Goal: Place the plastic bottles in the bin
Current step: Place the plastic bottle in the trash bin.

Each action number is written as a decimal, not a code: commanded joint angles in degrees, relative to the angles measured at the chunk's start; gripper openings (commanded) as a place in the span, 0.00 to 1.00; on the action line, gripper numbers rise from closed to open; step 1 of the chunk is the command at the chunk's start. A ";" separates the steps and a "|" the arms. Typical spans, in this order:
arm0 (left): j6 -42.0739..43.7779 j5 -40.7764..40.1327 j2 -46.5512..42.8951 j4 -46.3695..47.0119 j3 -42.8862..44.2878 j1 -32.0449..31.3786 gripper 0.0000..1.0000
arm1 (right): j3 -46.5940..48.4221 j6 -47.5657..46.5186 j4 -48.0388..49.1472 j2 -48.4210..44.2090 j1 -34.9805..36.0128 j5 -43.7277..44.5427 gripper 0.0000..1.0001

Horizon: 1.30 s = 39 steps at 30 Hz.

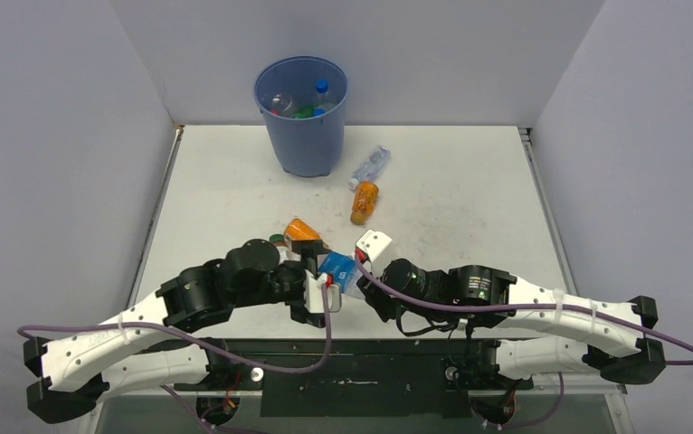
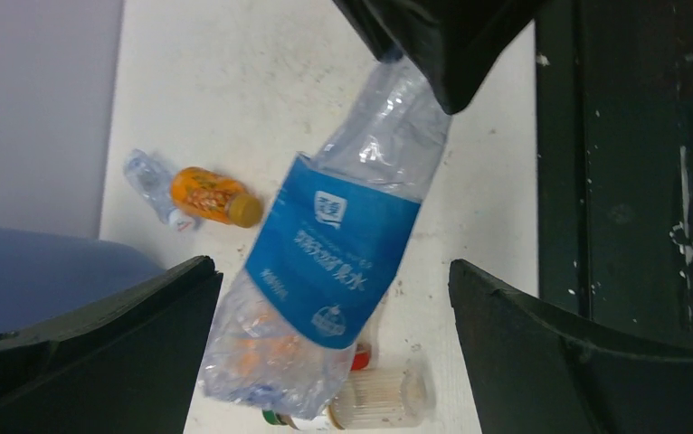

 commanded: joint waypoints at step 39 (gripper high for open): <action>-35.00 5.75 -4.70 30.33 -7.75 9.01 0.00 | -15.82 -8.81 43.73 -30.54 -0.21 -4.80 0.90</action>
